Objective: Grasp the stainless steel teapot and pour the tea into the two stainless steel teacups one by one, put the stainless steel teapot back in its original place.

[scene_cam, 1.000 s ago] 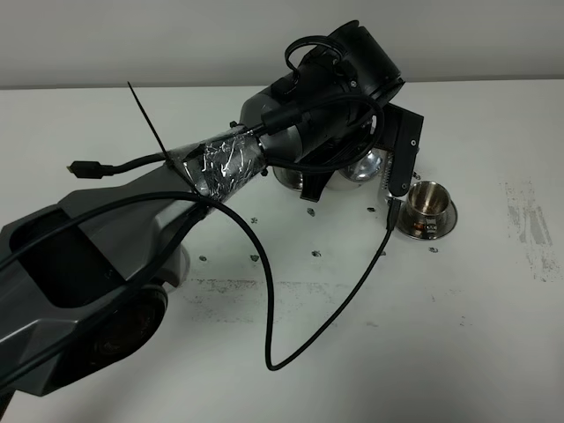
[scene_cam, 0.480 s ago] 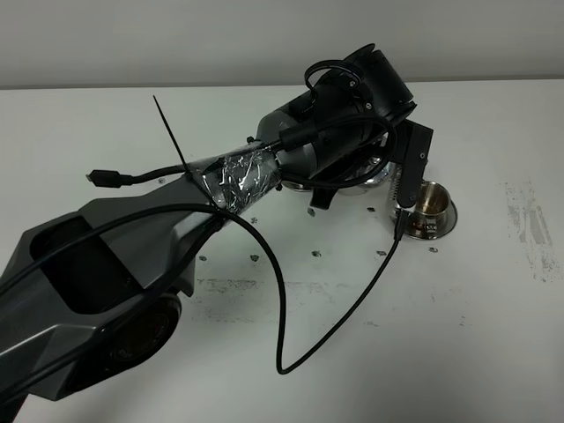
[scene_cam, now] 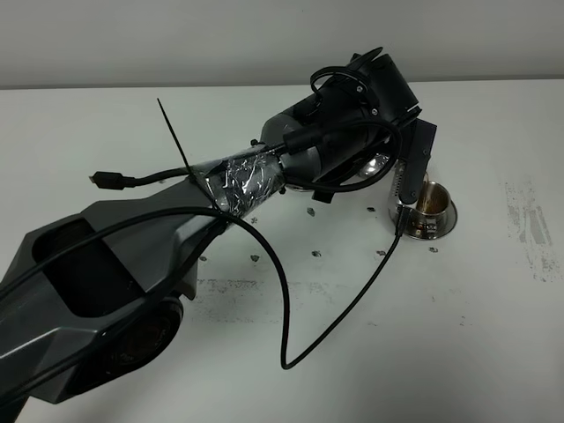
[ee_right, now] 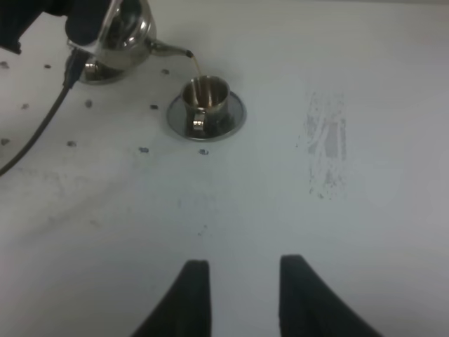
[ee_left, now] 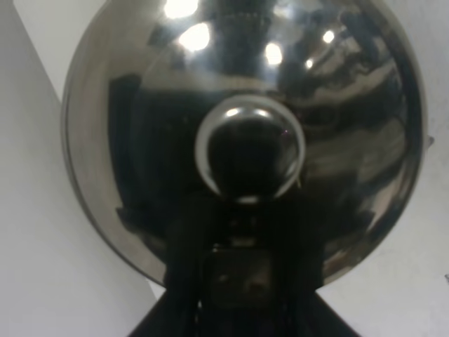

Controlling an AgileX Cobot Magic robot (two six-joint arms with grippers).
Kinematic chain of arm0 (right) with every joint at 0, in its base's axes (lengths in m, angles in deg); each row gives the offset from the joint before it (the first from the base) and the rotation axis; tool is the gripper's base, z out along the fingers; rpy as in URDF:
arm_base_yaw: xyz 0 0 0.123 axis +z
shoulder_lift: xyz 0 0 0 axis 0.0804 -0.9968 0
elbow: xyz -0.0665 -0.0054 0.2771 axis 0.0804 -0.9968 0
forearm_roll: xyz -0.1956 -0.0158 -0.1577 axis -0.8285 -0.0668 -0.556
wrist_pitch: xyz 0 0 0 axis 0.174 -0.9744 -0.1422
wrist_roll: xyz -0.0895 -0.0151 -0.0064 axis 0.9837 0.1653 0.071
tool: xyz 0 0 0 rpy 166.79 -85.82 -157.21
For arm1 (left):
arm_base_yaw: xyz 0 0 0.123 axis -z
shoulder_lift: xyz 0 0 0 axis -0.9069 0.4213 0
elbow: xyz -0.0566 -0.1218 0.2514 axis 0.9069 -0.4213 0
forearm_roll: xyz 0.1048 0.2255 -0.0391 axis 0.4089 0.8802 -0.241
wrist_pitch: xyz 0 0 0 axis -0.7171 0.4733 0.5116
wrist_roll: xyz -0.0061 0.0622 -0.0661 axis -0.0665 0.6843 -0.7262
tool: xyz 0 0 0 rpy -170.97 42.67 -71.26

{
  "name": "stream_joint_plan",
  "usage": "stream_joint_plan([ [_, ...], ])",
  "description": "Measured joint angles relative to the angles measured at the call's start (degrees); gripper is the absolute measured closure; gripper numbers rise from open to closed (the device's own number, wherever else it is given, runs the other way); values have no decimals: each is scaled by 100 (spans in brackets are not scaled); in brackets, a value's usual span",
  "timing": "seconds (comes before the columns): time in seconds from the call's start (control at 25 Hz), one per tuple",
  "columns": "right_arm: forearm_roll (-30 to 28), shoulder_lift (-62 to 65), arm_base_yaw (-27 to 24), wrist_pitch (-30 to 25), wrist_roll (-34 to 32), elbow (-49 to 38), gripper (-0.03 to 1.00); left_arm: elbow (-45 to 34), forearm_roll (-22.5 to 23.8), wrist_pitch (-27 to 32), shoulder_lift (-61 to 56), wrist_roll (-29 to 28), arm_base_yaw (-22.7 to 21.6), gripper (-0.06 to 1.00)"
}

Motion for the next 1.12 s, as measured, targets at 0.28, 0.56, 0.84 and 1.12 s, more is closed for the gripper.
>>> stream_joint_plan([
  [0.28,0,0,0,0,0,0,74,0,102,-175,0,4,41,75],
  [0.56,0,0,0,0,0,0,74,0,191,-229,13,10,91,75],
  [0.84,0,0,0,0,0,0,74,0,258,-236,113,10,95,75],
  [1.12,0,0,0,0,0,0,74,0,304,-247,148,114,108,75],
])
